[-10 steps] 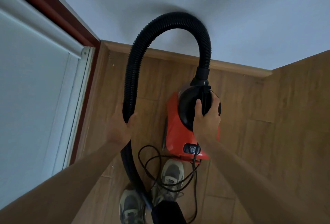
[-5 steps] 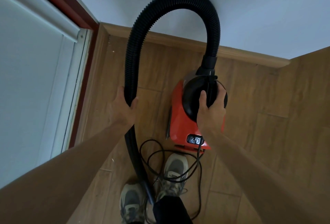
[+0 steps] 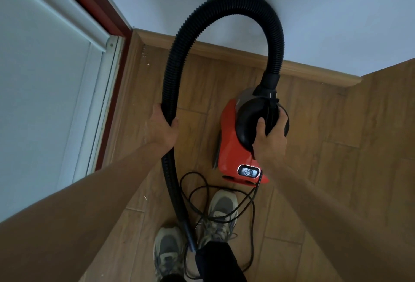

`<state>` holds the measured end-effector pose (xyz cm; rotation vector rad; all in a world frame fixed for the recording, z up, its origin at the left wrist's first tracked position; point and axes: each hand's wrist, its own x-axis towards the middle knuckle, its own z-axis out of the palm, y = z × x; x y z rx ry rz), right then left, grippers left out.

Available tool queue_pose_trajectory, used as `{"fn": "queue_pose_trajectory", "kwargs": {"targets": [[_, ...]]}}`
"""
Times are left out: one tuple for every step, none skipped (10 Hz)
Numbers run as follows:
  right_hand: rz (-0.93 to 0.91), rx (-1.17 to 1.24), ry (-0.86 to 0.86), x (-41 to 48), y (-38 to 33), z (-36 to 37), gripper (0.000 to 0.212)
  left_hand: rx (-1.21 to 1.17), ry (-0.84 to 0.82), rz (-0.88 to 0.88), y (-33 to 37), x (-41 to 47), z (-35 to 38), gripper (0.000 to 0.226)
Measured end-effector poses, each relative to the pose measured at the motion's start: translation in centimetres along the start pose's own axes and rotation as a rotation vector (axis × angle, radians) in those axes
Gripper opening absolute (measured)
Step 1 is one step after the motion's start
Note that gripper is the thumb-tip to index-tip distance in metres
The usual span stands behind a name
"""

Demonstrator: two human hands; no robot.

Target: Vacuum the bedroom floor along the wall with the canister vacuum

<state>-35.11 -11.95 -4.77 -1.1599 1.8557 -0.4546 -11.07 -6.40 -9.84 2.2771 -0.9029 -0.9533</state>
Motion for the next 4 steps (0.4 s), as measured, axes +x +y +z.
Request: {"fn": "queue_pose_trajectory", "kwargs": {"targets": [[0.024, -0.101, -0.066, 0.3, -1.4, -0.6, 0.064, 0.000, -0.034, -0.007, 1.9, -0.1, -1.4, 0.036], [0.072, -0.231, -0.155, 0.5, -2.6, -1.3, 0.074, 0.041, -0.062, 0.030, 3.4, 0.0, -3.1, 0.035], [0.022, -0.355, -0.239, -0.7, -5.0, -3.0, 0.073, 0.039, -0.128, 0.082, 5.9, -0.3, -5.9, 0.037], [-0.113, -0.448, -0.256, -2.5, -7.9, -5.1, 0.074, 0.082, -0.177, 0.224, 9.1, -1.8, -9.5, 0.050]]}}
